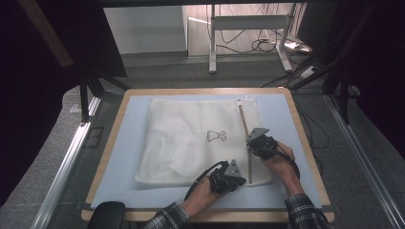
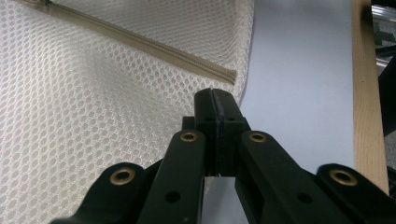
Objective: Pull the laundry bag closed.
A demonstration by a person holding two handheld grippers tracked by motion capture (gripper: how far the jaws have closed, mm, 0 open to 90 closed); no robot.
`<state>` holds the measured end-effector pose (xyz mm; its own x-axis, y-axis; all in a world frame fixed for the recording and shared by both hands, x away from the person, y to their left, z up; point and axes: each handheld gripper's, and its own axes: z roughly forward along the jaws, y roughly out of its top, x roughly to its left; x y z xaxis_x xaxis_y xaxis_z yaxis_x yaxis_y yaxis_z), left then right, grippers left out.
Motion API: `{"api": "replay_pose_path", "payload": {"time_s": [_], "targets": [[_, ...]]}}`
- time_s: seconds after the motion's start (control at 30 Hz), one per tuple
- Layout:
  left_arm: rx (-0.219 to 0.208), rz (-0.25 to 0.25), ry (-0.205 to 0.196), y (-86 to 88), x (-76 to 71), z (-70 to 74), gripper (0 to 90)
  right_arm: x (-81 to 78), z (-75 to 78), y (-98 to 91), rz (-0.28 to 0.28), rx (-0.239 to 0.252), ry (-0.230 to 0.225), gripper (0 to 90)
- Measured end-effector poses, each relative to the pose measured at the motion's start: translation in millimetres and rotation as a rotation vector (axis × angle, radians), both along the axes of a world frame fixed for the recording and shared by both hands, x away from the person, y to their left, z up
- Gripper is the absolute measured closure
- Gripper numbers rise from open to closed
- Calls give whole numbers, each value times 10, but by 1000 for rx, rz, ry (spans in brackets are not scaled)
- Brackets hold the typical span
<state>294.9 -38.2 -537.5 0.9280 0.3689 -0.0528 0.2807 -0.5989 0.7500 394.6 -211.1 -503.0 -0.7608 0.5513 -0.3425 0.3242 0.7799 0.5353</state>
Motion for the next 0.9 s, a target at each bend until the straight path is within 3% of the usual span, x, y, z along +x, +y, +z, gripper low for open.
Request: {"api": "replay_pose_path", "payload": {"time_s": [0.2, 0.9], "targets": [[-24, 13, 10, -9, -7, -10, 900, 58, 5, -3, -4, -3, -11, 853], [-20, 18, 14, -10, -9, -7, 900, 322, -20, 37, -5, -29, -41, 858]]}}
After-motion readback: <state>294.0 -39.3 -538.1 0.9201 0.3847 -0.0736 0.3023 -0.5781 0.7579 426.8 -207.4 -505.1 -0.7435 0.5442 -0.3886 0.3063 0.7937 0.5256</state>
